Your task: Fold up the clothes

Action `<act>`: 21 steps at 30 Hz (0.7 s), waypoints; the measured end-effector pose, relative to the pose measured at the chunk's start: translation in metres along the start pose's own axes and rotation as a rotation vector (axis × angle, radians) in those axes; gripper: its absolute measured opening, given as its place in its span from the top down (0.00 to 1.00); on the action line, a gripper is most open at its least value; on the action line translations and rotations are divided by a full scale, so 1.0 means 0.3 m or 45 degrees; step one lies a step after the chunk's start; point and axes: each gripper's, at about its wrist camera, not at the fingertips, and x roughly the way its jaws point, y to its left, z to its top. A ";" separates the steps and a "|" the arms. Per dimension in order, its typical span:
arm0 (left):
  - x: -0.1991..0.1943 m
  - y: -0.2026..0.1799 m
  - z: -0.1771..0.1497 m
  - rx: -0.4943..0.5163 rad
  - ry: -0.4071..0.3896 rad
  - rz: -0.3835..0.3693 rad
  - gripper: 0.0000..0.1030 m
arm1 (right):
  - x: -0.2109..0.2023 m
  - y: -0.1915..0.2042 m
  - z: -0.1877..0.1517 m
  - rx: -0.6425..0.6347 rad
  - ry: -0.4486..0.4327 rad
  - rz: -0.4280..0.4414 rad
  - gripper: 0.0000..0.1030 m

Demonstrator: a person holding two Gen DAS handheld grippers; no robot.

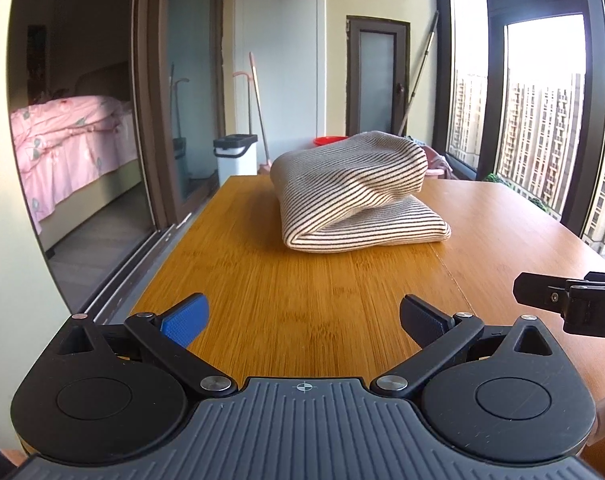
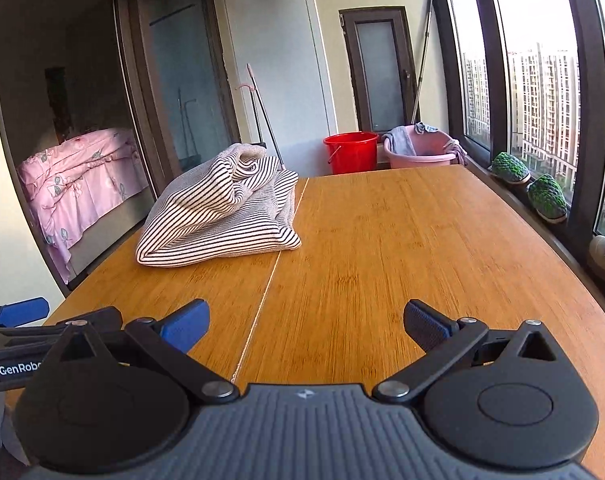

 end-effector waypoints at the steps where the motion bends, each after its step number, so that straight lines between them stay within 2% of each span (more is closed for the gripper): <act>1: 0.002 0.000 0.000 -0.001 0.005 0.000 0.00 | 0.000 0.000 -0.001 -0.001 0.001 0.002 0.00; 21: 0.009 0.005 0.000 -0.029 0.053 -0.010 0.00 | 0.016 -0.010 0.002 0.012 0.039 0.018 0.00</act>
